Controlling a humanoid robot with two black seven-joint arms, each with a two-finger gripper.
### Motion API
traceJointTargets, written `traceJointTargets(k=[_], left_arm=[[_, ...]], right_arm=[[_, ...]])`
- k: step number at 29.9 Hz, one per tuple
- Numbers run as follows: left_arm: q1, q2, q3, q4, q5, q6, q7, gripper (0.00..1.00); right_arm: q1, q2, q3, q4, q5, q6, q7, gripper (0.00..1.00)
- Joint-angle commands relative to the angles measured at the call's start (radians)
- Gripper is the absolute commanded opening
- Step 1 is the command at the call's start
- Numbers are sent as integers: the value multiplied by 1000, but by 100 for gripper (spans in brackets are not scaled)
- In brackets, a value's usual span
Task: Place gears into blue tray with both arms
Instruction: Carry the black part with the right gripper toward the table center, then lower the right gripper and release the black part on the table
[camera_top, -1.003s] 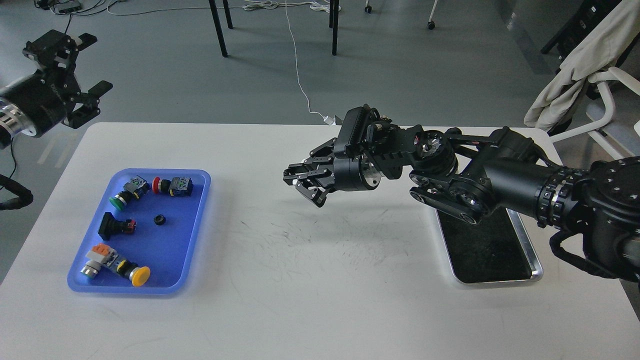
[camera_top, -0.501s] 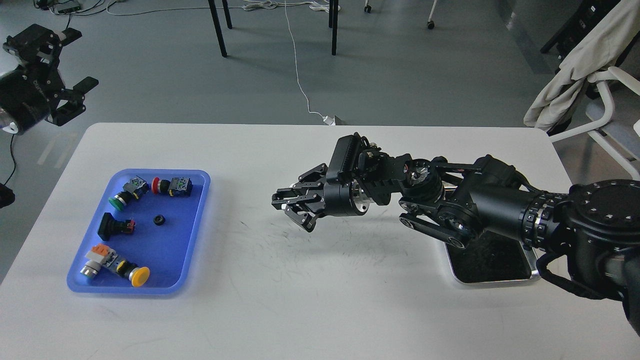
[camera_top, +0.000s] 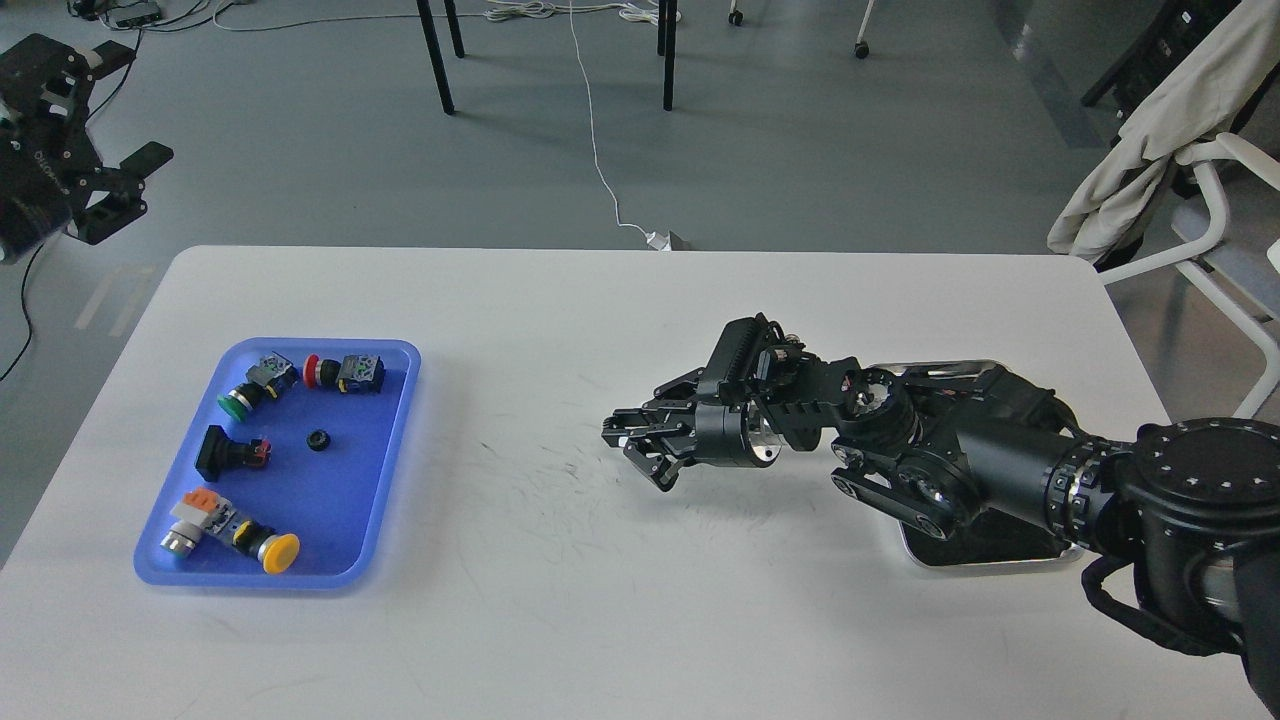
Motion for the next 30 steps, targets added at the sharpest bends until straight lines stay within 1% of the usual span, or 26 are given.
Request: traceJointTargets(k=[1, 9, 14, 20, 30], left_arm=[[0, 17, 2, -12, -1, 0, -4, 99], [-1, 45, 0, -20, -1, -1, -6, 99], [0, 69, -17, -45, -1, -1, -7, 99], [-1, 74, -23, -48, -1, -1, -6, 99], [-1, 92, -23, -57, -1, -6, -6, 99]], right_arm=[[3, 0, 1, -1, 1, -1, 0, 1], [21, 0, -7, 16, -17, -16, 0, 1], [49, 0, -26, 42, -17, -22, 0, 1], [53, 0, -79, 47, -100, -30, 0, 1], [40, 0, -85, 53, -105, -35, 0, 2]])
